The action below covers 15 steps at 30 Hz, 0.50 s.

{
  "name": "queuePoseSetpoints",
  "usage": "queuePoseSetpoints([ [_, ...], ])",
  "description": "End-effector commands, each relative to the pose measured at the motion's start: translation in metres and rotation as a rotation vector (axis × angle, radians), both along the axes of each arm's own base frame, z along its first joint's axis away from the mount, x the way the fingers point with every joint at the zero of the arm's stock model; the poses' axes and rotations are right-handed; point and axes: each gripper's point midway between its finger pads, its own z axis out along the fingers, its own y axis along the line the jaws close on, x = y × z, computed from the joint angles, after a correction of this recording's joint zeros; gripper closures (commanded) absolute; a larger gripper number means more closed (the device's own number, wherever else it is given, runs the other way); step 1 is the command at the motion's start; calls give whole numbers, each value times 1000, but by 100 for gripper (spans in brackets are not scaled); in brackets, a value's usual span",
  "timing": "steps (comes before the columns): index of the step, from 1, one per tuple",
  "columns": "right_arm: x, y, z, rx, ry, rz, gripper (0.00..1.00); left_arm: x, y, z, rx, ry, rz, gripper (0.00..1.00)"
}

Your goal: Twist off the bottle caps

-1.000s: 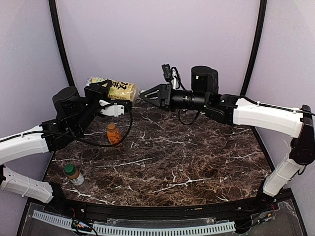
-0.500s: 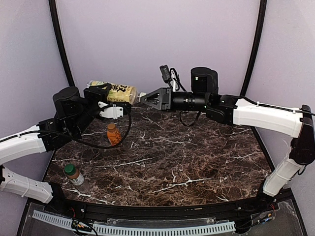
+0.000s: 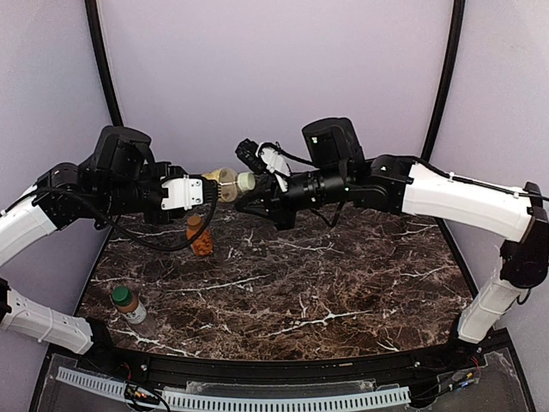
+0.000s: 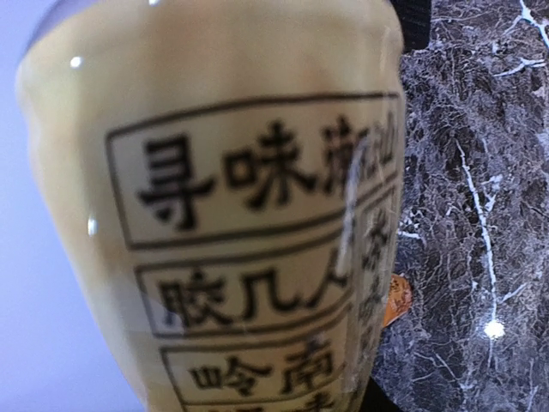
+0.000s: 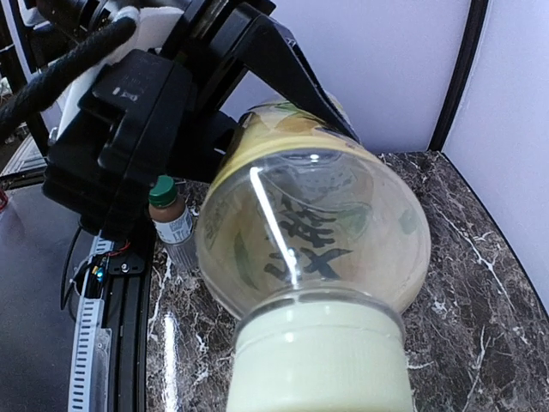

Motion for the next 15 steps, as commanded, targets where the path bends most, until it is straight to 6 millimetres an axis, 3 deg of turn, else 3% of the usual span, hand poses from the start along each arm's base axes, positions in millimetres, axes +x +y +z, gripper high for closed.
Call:
queuePoseSetpoints([
  [1,2,1,31,46,-208,13,100,-39,-1,-50,89,254,-92,67],
  [3,0,-5,32,47,-217,11,100,-46,-2,-49,69,289,-104,67],
  [5,-4,-12,36,54,-216,9,92,-47,-3,-49,52,305,-99,67],
  [8,-6,-24,44,78,-179,-23,68,-42,-3,-48,48,277,-78,67],
  [11,-4,-32,61,150,-30,-61,40,-15,-2,-41,55,130,-22,67],
  [12,-4,-33,65,179,38,-66,35,1,-2,-25,27,25,29,67],
  [13,-5,-33,68,209,126,-68,31,11,6,-29,81,-43,68,67],
  [14,-5,-33,69,229,187,-75,29,21,3,-10,49,-139,77,67],
  [15,-4,-33,70,251,238,-84,29,27,9,-10,68,-185,116,67],
])
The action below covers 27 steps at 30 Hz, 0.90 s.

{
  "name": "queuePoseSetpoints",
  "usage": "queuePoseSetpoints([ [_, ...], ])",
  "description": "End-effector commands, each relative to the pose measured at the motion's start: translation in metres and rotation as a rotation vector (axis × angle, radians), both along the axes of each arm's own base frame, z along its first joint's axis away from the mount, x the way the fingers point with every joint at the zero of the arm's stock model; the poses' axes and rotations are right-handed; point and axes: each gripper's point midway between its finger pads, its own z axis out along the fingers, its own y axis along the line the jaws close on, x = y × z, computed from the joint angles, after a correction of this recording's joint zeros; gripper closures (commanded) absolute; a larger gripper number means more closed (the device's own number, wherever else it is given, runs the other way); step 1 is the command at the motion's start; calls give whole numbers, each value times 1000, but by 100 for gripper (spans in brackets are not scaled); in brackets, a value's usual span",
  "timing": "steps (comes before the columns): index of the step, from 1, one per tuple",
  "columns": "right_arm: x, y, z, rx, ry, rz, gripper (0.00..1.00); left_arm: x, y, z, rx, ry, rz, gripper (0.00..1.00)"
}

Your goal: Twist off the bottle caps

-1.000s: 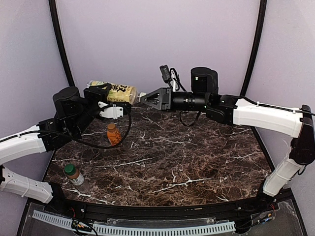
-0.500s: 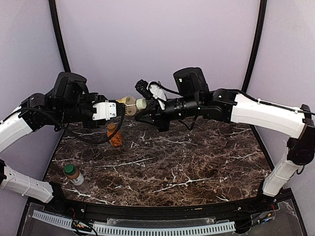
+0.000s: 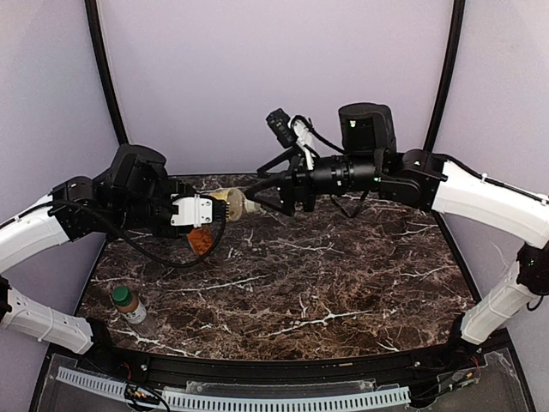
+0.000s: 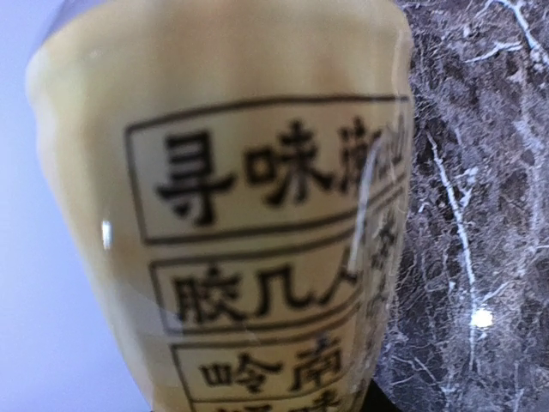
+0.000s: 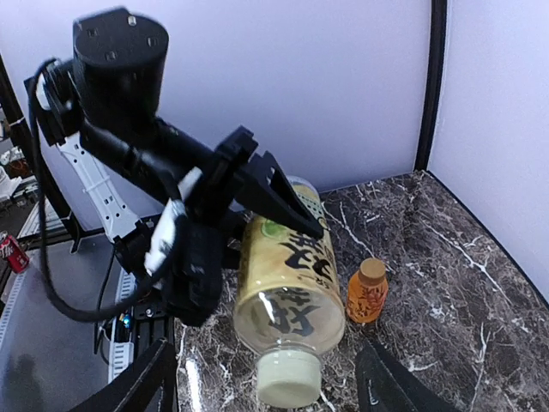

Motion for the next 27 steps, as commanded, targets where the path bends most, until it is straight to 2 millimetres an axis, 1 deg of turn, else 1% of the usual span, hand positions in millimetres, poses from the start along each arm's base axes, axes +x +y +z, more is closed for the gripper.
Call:
queuePoseSetpoints([
  [1,1,-5,42,221,264,-30,28,39,10,36,28,-325,122,67],
  [2,4,-5,35,230,320,-54,28,43,13,39,31,-355,148,67],
  [3,12,-5,35,256,368,-102,28,46,12,50,10,-401,157,67],
  [4,22,-8,31,266,424,-163,28,49,14,55,7,-425,176,67],
  [6,42,-15,15,281,577,-279,28,52,15,67,-7,-488,193,67],
  [7,50,-19,7,295,647,-314,28,54,14,72,-7,-527,192,67],
  [8,53,-21,5,323,698,-317,27,54,15,77,-9,-554,197,67],
  [10,52,-19,10,380,735,-270,27,54,15,81,6,-620,184,67],
  [13,52,-11,21,389,729,-225,27,53,12,80,44,-696,156,67],
  [17,53,-8,25,391,716,-209,30,52,10,78,60,-714,141,67],
  [21,53,-4,20,379,743,-203,38,52,9,82,63,-736,138,67],
  [23,54,-3,18,375,751,-201,44,52,8,83,63,-741,139,67],
  [25,53,-2,19,376,753,-190,50,53,8,83,65,-742,137,67],
  [27,53,-1,21,379,749,-180,54,53,8,82,71,-742,134,67],
])
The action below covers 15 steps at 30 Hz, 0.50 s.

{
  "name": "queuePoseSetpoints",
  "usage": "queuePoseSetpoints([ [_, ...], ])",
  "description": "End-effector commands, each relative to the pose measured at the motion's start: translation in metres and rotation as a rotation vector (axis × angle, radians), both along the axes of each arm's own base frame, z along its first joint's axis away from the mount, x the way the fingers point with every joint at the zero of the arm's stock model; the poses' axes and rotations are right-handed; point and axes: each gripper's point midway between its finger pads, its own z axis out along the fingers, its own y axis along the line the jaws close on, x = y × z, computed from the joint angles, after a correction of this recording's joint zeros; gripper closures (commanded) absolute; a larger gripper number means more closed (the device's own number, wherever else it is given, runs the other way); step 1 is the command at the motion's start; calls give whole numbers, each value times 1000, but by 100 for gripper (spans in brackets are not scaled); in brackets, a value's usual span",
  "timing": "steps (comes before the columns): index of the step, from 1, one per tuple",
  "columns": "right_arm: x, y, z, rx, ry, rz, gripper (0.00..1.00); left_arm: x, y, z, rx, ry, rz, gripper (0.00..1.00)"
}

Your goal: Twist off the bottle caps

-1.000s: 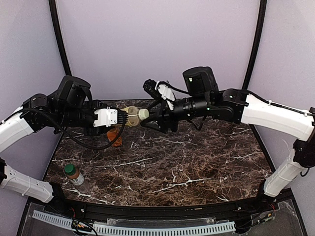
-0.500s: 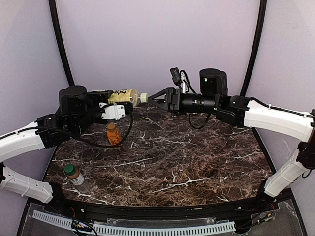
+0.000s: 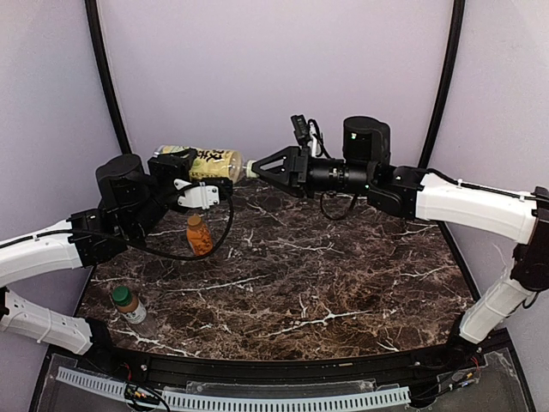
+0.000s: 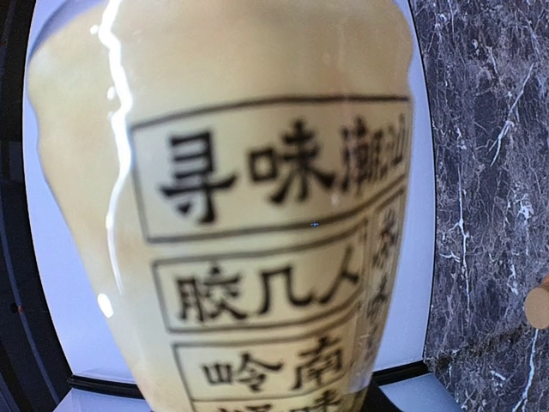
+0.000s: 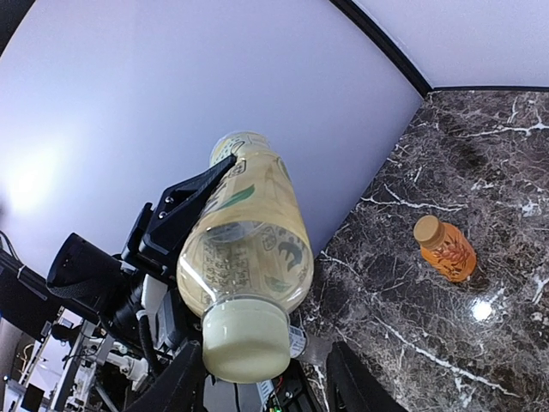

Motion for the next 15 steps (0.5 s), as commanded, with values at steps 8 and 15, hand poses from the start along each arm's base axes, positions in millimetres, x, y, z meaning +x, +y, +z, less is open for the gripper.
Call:
queuePoseSetpoints([
  [8,-2,6,24,60,-45,38,63,-2,1,7,4,-38,-1,67],
  [15,-2,12,18,54,-25,64,70,-1,-1,4,9,-34,1,67],
])
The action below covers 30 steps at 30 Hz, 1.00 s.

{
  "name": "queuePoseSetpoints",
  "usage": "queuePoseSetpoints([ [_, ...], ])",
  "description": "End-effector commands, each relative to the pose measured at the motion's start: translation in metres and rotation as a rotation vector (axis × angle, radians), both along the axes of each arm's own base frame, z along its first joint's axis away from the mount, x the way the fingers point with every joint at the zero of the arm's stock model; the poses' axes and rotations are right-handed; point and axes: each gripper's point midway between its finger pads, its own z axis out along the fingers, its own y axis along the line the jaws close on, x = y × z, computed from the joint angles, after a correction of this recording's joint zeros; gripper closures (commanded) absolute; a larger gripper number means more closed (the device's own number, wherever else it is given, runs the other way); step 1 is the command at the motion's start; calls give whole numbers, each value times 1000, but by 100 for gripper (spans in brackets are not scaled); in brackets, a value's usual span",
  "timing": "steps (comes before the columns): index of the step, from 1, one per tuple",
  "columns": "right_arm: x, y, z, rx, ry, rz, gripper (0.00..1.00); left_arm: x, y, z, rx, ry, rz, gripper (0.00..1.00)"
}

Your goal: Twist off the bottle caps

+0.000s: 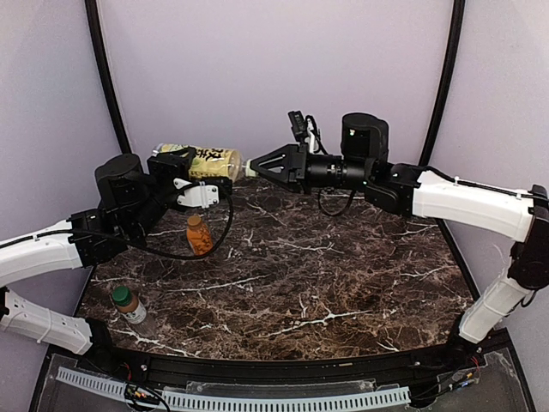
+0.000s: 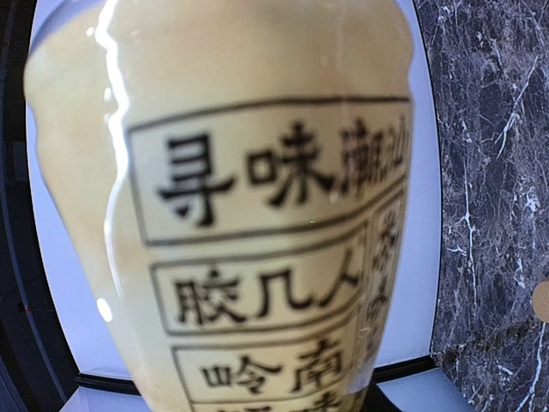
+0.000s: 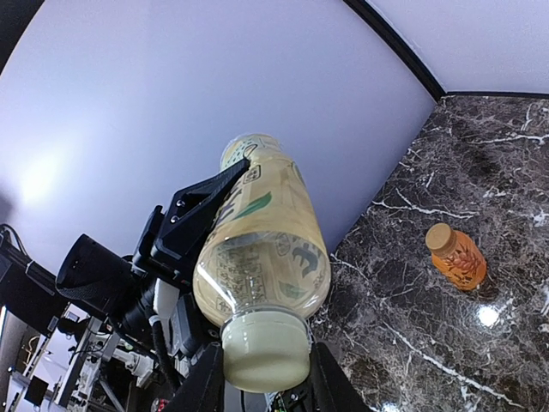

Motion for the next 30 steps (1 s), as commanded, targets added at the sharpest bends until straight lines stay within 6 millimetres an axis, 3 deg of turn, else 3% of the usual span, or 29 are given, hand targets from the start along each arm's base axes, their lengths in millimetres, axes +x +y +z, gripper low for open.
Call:
queuePoseSetpoints([
  [1,-1,6,9,30,-9,30,70,-1,0,0,-9,-11,1,67],
  [5,-1,6,8,28,-10,33,73,-1,0,-1,-5,-9,2,67],
  [9,-2,8,7,23,-1,42,63,-1,0,-2,0,-8,1,67],
  [12,-1,7,5,18,2,35,63,-1,0,-3,0,-7,1,67],
  [19,-1,4,4,17,-2,19,85,-2,1,-4,2,-1,3,67],
  [22,-2,4,4,11,-21,28,100,-3,1,-5,-4,11,-4,67],
  [24,-7,3,11,11,-85,54,100,-4,-1,-12,-6,63,-16,70],
  [27,-18,4,23,-48,-307,99,100,-16,-3,-49,28,304,-50,72],
  [30,-35,8,25,-171,-563,146,100,-40,3,-82,47,569,-64,74],
])
